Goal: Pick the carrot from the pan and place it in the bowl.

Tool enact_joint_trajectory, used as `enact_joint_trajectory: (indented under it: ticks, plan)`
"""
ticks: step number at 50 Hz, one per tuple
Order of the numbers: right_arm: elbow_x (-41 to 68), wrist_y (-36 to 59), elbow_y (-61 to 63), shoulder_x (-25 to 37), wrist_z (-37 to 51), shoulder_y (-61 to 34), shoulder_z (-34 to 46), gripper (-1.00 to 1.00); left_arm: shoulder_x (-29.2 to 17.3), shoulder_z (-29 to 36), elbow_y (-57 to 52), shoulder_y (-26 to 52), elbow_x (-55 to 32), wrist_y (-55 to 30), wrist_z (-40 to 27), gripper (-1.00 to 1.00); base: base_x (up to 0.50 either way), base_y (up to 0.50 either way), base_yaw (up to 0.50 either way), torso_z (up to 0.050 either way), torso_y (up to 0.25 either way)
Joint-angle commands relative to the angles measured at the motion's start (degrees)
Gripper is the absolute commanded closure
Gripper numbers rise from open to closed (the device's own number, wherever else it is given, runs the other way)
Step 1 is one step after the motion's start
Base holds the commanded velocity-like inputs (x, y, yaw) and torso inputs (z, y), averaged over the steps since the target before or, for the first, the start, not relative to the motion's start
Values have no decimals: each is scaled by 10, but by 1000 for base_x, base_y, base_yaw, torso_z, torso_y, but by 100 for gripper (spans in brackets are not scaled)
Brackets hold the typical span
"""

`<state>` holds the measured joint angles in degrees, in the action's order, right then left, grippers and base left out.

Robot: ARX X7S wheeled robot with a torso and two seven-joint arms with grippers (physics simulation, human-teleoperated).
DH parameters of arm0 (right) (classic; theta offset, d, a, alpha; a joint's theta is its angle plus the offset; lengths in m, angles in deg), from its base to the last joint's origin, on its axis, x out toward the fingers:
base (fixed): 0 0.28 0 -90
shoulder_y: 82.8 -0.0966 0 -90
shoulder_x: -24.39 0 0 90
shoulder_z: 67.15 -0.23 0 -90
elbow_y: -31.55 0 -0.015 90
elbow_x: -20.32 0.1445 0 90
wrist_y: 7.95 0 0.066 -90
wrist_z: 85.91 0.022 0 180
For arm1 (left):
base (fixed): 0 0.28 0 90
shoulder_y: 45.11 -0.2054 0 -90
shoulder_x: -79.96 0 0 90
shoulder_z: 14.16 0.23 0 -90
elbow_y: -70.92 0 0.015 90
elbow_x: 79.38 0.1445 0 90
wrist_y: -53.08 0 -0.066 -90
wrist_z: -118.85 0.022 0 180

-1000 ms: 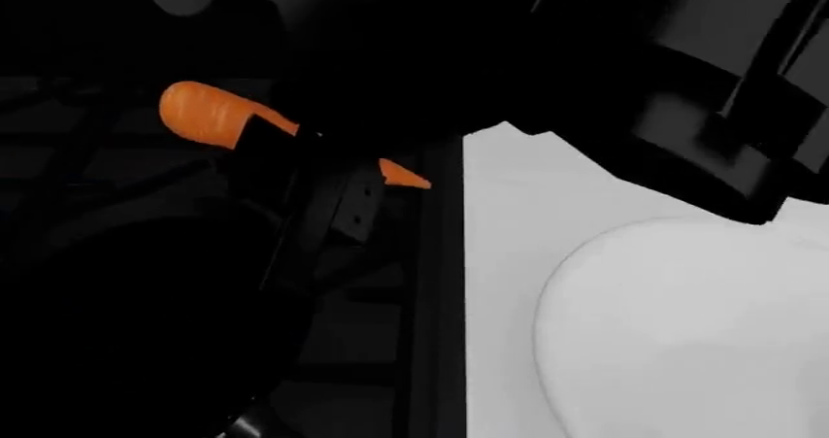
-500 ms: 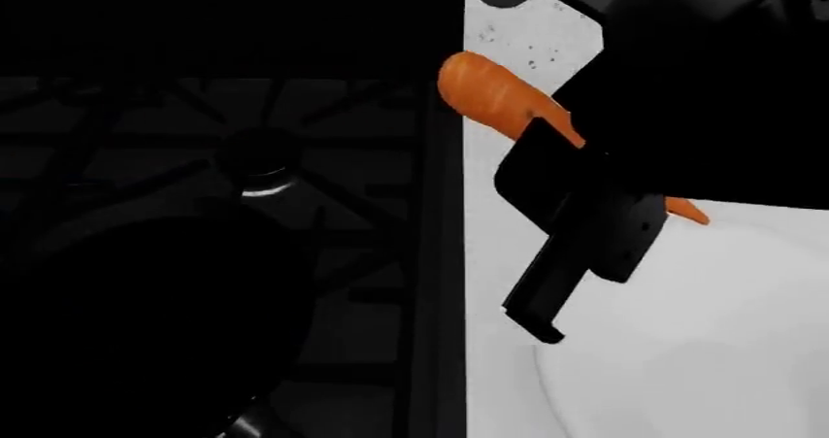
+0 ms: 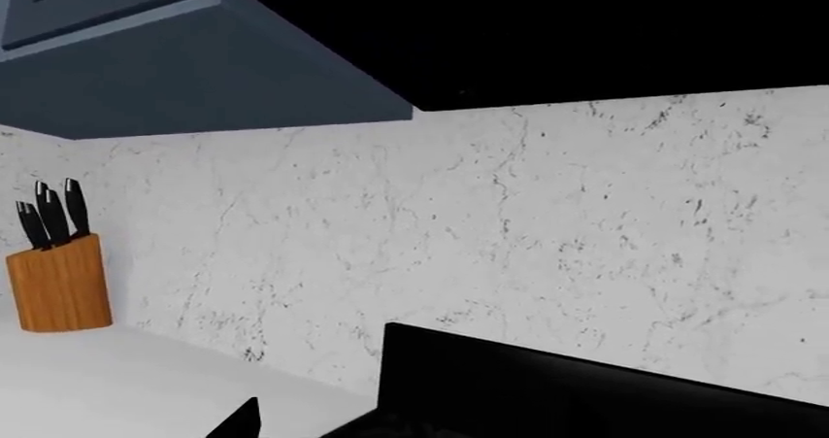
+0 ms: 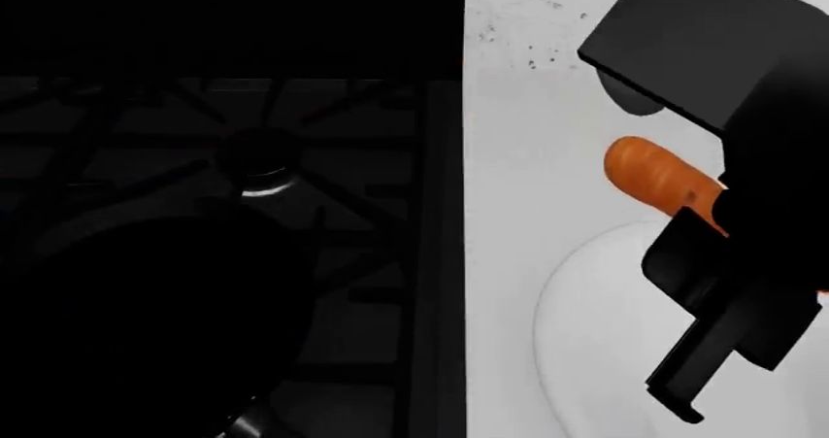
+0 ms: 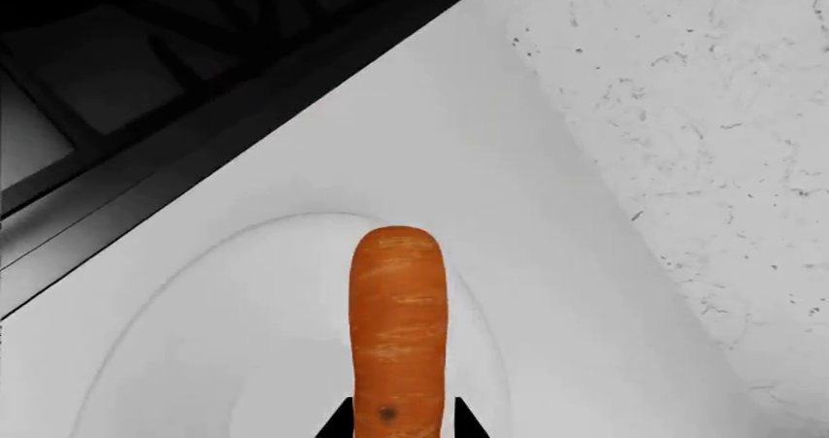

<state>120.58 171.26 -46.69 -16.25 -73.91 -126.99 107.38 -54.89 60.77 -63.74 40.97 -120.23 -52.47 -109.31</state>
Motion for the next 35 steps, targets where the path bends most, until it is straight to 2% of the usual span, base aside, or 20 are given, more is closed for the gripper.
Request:
enact_joint_trajectory:
  ticks: [1,12,35]
  plan:
    - [65,8,15,10,69,-8,59,100,7,1,3,-7,6,9,6,-100,0,0,0,0,0]
    - [172,8,29,33,161,-8,72,100,5,6,-1,-2,4,3,3,-100,0,0,0,0,0]
    - [165,8,58,81,143,-8,92,100,4,27,-4,12,11,-10,-3,-100,0,0,0,0,0]
